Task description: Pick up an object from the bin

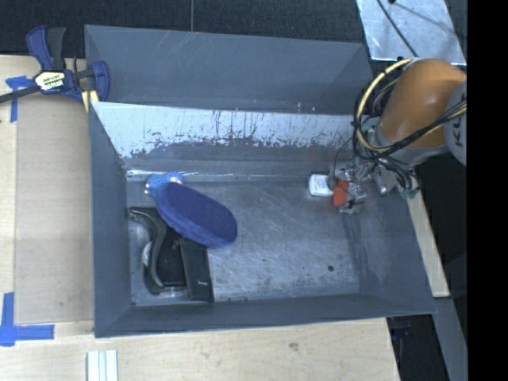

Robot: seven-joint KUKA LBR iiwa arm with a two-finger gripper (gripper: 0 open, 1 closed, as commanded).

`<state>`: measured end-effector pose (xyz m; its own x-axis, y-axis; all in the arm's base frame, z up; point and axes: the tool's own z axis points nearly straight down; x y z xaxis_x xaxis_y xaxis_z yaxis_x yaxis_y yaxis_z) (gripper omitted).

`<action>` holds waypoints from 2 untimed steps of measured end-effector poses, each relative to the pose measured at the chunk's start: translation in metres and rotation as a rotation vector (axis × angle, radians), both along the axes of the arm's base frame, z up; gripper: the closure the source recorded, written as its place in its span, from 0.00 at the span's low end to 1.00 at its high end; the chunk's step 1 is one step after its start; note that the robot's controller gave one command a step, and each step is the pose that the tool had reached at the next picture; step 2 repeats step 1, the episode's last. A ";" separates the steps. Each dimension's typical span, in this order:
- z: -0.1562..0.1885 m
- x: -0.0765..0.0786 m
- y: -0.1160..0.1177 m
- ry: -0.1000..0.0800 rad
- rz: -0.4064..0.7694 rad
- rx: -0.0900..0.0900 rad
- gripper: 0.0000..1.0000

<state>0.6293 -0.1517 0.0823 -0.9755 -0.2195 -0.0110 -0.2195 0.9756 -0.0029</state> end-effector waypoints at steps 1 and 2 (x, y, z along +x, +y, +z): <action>0.118 -0.023 0.014 -0.001 0.013 -0.002 1.00; 0.118 -0.023 0.014 -0.001 0.013 -0.002 1.00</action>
Offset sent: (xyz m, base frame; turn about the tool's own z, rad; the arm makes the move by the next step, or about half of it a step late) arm -0.0249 0.0150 0.1121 -0.0122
